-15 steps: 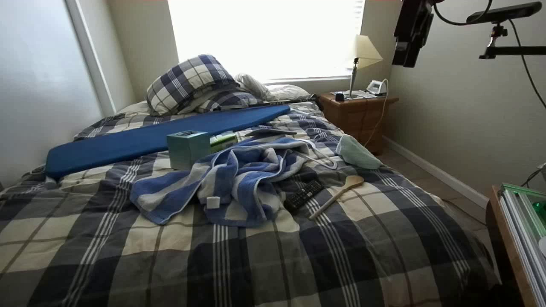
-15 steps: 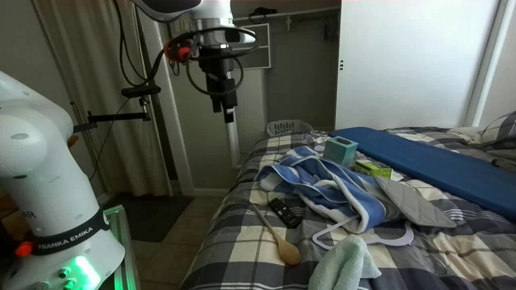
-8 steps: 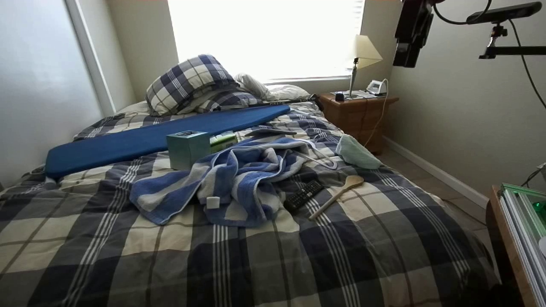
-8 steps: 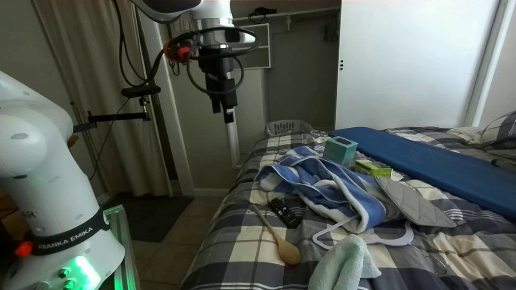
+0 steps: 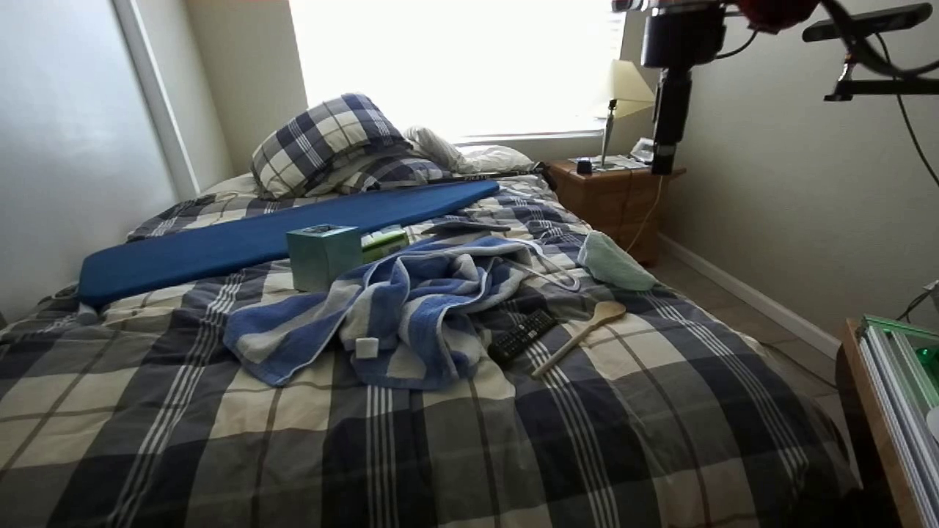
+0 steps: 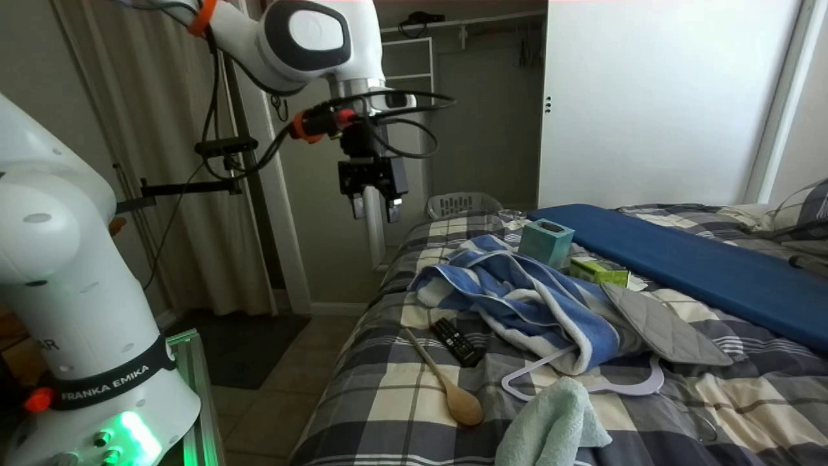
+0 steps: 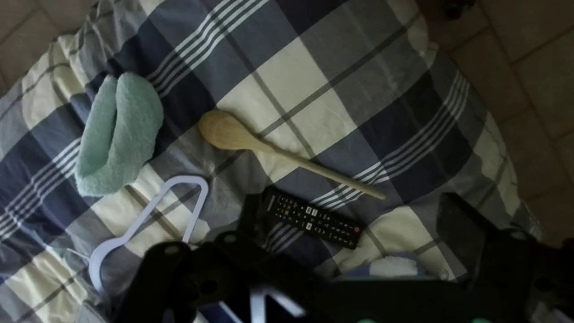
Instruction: Move the black remote to the left
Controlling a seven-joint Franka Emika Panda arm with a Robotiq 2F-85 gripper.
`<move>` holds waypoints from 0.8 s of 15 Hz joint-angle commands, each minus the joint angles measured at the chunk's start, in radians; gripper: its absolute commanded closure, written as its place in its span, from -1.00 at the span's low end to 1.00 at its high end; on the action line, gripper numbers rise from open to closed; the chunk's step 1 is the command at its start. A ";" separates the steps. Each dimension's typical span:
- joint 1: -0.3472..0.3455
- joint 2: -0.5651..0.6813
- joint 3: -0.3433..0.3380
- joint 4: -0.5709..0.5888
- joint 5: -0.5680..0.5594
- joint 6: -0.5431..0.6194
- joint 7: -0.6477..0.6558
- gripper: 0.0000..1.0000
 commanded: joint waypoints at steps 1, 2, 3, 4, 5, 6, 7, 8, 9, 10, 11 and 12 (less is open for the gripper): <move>-0.021 0.208 0.030 0.039 -0.171 0.249 0.005 -1.00; -0.034 0.255 0.036 0.044 -0.237 0.331 0.029 -1.00; -0.041 0.298 0.037 0.045 -0.300 0.415 0.043 -1.00; -0.045 0.346 0.032 0.053 -0.346 0.473 0.055 -1.00; -0.055 0.393 0.025 0.067 -0.405 0.523 0.073 -1.00; -0.028 0.295 0.019 0.020 -0.307 0.445 0.035 -1.00; -0.033 0.336 0.016 0.029 -0.343 0.486 0.046 -1.00; -0.035 0.366 0.012 0.038 -0.360 0.504 0.049 -1.00; -0.036 0.385 0.010 0.048 -0.365 0.512 0.049 -1.00; -0.035 0.393 0.010 0.055 -0.365 0.513 0.049 -1.00; -0.035 0.394 0.010 0.060 -0.366 0.513 0.049 -1.00; -0.035 0.393 0.010 0.063 -0.366 0.513 0.049 -1.00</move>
